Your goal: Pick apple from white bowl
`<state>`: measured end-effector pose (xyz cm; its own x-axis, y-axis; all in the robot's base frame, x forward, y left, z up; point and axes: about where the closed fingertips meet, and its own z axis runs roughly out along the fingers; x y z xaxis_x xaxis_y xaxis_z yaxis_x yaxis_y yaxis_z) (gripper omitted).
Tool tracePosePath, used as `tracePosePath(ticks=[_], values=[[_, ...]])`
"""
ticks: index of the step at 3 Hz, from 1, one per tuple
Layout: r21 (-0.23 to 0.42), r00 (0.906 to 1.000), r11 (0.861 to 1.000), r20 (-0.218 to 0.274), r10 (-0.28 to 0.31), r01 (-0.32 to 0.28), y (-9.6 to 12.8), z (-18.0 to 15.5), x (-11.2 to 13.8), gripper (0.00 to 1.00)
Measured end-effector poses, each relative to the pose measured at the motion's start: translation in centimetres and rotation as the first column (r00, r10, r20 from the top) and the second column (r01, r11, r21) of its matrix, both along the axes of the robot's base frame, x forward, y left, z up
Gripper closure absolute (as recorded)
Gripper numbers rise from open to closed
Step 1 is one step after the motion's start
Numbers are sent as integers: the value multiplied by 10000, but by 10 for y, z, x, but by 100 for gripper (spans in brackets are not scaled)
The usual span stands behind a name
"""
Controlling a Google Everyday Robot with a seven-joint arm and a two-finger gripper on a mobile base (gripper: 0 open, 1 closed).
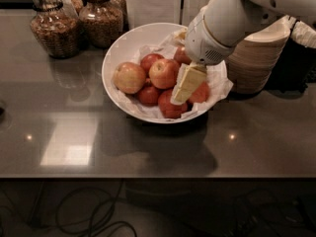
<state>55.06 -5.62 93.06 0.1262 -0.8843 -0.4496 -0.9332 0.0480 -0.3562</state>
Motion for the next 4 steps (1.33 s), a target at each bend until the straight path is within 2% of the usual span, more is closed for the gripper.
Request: tracePosePath(ticks=[3, 4], values=[[39, 9991, 9993, -231, 365, -364, 16, -13, 16, 17], [94, 9982, 9987, -314, 508, -505, 23, -12, 15, 33]])
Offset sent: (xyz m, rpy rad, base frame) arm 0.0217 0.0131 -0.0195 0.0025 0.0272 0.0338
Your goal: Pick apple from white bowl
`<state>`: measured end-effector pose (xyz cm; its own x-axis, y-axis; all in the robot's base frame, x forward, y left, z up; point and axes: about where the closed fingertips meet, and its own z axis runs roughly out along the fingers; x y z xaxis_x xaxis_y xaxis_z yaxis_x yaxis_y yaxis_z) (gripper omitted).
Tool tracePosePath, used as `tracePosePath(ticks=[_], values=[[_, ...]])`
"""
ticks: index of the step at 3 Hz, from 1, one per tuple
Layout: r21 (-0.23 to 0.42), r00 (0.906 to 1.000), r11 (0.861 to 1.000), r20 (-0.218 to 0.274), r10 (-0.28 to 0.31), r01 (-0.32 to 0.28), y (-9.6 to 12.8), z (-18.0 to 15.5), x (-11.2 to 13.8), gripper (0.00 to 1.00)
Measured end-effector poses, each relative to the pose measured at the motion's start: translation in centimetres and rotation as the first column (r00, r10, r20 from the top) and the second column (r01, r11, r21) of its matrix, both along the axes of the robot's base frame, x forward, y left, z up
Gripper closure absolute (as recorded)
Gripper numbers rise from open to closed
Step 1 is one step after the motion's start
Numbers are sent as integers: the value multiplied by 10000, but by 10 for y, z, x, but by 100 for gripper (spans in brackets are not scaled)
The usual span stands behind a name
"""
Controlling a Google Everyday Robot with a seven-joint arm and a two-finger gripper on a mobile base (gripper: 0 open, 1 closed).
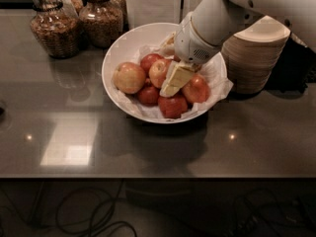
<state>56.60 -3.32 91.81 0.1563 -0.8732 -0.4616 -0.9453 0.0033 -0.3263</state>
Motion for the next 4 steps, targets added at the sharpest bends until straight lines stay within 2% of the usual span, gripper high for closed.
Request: tracePosePath(ticks=[2, 3, 4], values=[[100, 9998, 9999, -186, -101, 103, -3, -5, -4, 35], [168, 9994, 9997, -274, -199, 204, -7, -7, -3, 49], [260, 9991, 9995, -379, -174, 184, -7, -7, 1, 54]])
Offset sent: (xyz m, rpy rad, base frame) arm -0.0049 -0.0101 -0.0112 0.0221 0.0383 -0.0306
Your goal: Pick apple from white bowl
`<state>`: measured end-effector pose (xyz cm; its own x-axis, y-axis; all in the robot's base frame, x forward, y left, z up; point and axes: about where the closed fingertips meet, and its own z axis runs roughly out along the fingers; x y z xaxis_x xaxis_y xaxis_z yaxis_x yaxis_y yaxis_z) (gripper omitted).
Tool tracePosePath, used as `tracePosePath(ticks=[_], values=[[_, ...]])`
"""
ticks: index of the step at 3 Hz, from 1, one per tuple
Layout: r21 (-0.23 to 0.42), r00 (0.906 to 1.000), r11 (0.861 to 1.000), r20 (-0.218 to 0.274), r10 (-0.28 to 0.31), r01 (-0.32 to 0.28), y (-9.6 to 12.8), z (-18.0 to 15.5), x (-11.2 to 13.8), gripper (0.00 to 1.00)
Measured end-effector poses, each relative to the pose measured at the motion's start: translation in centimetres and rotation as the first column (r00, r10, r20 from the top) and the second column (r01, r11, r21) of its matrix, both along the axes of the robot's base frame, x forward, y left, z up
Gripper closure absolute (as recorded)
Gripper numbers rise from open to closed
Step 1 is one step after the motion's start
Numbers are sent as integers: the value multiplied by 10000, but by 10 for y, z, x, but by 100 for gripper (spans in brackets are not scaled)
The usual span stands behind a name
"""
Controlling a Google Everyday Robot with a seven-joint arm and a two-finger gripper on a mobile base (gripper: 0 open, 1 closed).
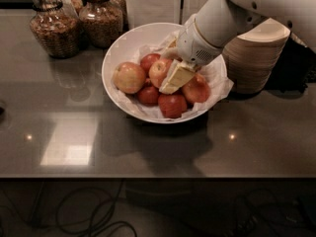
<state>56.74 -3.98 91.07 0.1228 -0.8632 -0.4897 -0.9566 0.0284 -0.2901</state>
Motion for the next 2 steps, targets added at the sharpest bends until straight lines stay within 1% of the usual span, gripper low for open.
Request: tracePosePath(ticks=[1, 2], values=[[0, 10000, 10000, 0, 0, 0, 0, 0, 0, 73], [0, 10000, 10000, 0, 1, -1, 0, 0, 0, 96]])
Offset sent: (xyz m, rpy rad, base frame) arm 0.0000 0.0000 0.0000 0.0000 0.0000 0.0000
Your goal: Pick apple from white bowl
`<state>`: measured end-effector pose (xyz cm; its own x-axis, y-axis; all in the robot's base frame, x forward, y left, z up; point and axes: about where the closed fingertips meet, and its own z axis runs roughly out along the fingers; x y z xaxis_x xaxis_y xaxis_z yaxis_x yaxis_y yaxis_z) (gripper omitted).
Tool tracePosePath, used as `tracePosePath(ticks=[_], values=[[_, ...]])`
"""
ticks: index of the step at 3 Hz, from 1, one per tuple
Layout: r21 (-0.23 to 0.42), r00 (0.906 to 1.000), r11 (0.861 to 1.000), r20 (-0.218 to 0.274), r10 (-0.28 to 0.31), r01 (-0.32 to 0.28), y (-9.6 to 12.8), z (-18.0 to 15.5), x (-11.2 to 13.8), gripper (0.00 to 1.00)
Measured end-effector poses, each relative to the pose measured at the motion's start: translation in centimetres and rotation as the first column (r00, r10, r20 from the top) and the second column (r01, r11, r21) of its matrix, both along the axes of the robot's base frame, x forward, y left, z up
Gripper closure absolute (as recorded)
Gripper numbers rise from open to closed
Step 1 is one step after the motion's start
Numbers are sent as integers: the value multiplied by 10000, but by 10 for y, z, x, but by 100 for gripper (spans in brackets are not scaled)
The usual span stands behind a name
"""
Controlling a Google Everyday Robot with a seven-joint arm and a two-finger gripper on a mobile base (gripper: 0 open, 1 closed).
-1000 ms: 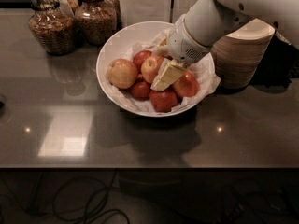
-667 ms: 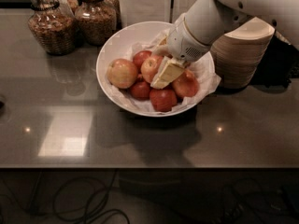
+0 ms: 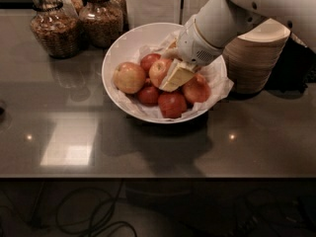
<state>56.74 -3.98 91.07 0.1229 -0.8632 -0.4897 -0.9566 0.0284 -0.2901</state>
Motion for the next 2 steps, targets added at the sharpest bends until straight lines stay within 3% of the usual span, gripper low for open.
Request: tracePosePath(ticks=[2], values=[[2, 10000, 10000, 0, 2, -2, 0, 0, 0, 100]])
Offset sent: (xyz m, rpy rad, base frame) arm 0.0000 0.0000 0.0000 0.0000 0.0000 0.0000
